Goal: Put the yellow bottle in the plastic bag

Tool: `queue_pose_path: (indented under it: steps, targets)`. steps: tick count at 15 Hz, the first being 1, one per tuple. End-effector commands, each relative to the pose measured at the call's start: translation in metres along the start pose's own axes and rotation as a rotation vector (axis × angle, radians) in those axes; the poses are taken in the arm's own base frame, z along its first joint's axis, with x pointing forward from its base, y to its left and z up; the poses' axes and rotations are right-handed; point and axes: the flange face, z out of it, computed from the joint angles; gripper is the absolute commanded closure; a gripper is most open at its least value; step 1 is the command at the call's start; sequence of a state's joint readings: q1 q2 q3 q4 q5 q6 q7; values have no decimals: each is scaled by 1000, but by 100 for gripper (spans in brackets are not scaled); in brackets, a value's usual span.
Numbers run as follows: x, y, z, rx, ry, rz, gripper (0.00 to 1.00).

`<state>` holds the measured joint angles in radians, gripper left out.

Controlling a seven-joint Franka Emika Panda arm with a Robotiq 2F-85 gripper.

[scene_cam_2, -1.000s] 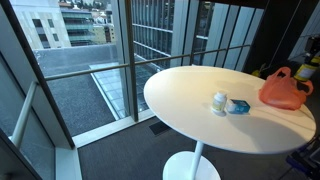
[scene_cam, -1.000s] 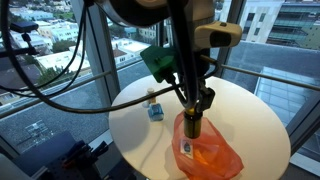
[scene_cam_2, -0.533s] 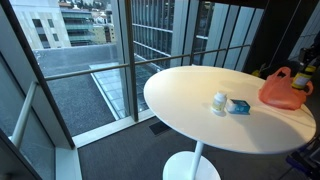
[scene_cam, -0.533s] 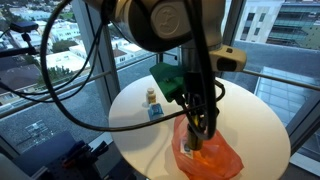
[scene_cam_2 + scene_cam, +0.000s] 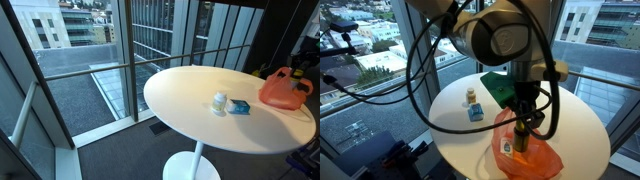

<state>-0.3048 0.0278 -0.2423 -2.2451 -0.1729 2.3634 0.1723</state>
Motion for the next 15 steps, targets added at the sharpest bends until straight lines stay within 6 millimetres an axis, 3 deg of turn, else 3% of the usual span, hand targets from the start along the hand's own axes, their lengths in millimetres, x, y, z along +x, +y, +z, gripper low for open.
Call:
queue_pose_path:
  steps: [1,8,15]
  targets:
    - [15,-18,8,-7,0,-5,80]
    - [10,-57,25,-21,-21,-88,80]
    - [3,-66,33,-20,-21,-118,80]
